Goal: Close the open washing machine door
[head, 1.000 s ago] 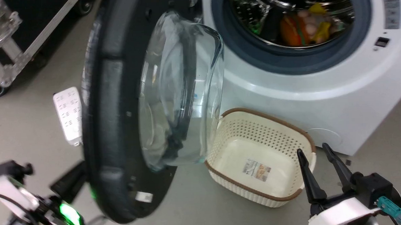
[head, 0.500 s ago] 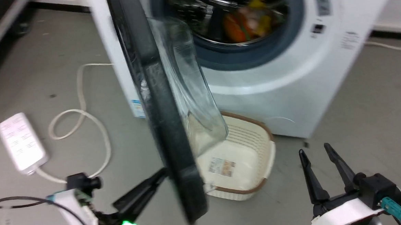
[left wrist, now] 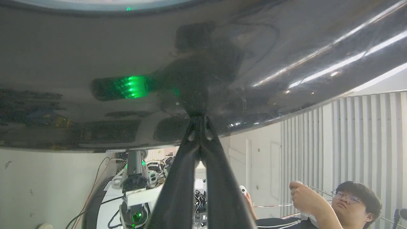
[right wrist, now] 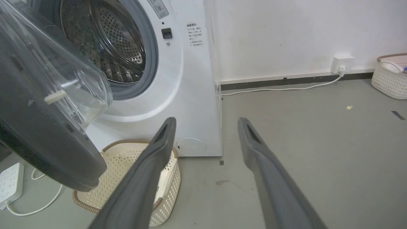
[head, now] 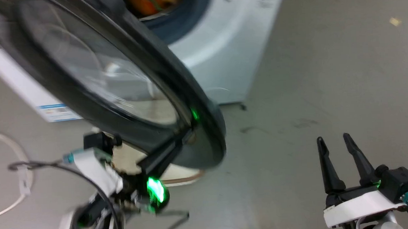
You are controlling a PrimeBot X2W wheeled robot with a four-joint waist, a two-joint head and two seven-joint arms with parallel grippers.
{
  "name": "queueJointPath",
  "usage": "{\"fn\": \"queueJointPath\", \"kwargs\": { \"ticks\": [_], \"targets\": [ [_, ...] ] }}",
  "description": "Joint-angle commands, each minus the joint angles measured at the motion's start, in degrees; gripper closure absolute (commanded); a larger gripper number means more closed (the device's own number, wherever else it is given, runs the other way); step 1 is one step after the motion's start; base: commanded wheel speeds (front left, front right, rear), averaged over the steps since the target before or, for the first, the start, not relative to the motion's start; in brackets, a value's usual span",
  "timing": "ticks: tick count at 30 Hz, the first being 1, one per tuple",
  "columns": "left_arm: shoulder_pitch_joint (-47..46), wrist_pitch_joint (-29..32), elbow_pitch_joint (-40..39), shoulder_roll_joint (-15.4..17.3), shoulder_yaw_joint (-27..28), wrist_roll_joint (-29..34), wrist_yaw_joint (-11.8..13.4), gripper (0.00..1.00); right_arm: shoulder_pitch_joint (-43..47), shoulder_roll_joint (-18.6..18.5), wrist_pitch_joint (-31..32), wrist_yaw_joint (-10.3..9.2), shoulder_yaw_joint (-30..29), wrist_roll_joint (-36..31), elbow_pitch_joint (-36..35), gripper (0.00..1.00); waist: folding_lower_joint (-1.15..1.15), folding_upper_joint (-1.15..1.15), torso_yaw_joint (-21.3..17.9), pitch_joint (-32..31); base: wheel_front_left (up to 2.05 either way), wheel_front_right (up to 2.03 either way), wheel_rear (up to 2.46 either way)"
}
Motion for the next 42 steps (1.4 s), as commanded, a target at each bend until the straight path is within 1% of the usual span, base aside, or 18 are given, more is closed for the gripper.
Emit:
{"fn": "queueJointPath", "kwargs": {
  "ticks": [1,5,10,15,19,23,29,33,36,37,38,40,42],
  "targets": [
    [-2.35,-1.13,0.7,-0.03,-0.08,0.47,-0.23,1.0,-0.76,0.02,-0.18,0.05,0.21,0.7,-0.44,0.0,-0.01,-0.01,-5.99,4.43,0.0,0.0,0.0],
    [-9.11,-5.88,4.02,-0.03,0.22,1.74,0.24,1.0,-1.01,0.02,-0.18,0.05,1.09,2.4,-0.59,0.0,-0.01,-0.01,-10.34,6.35,0.0,0.0,0.0],
    [-16.92,-10.31,8.94,0.11,1.37,4.19,0.48,1.0,-1.02,0.02,-0.18,0.05,1.99,4.27,-0.64,0.0,-0.01,-0.01,-14.46,8.12,0.0,0.0,0.0],
    [-24.16,-16.1,15.39,0.33,3.92,6.85,0.65,1.0,-0.64,0.02,-0.18,0.05,2.65,5.3,-0.7,0.0,-0.01,-0.01,-16.63,9.09,0.0,0.0,0.0],
    [-28.95,-19.79,20.89,0.7,5.71,8.45,-0.43,1.0,-0.78,0.02,-0.18,0.05,3.26,5.64,-0.68,0.0,-0.01,-0.01,-17.41,9.45,0.0,0.0,0.0],
    [-31.88,-21.93,25.35,0.68,6.63,9.09,-2.25,1.0,-1.07,0.02,-0.18,0.05,3.05,5.81,-0.76,0.0,-0.01,-0.01,-16.99,9.15,0.0,0.0,0.0],
    [-30.41,-20.99,28.34,0.43,5.16,9.1,-5.34,1.0,-0.93,0.02,-0.18,0.05,2.4,4.77,-0.81,0.0,-0.01,-0.01,-13.66,6.55,0.0,0.0,0.0],
    [-25.34,-20.61,25.73,0.28,2.84,10.81,-6.69,1.0,-0.67,0.02,-0.18,0.05,1.85,3.2,-0.83,0.0,-0.01,-0.01,-10.28,3.57,0.0,0.0,0.0],
    [-19.7,-23.25,20.42,0.63,1.13,15.45,-6.98,1.0,-0.41,0.02,-0.18,0.05,1.48,2.02,-0.99,0.0,-0.01,-0.01,-7.48,1.2,0.0,0.0,0.0],
    [-17.7,-24.27,17.45,0.97,0.22,17.52,-7.0,0.56,-0.3,0.02,-0.18,0.05,1.24,1.65,-1.05,0.0,-0.01,-0.01,-6.38,0.43,0.0,0.0,0.0],
    [-15.54,-24.85,13.95,1.46,-1.24,19.58,-7.01,0.0,-0.16,0.02,-0.18,0.05,0.88,1.29,-1.11,0.0,-0.01,-0.01,-5.11,-0.38,0.0,0.0,0.0],
    [-10.54,-26.82,8.08,2.8,-3.58,23.21,-7.02,0.0,0.16,0.02,-0.18,0.05,0.26,0.64,-1.11,0.0,-0.01,-0.01,-2.76,-1.82,0.0,0.0,0.0],
    [-6.23,-30.45,3.4,5.46,-5.81,28.37,-7.02,0.0,0.42,0.02,-0.18,0.05,-0.13,0.08,-1.14,0.0,-0.01,-0.01,-0.5,-2.93,0.0,0.0,0.0]
  ]
}}
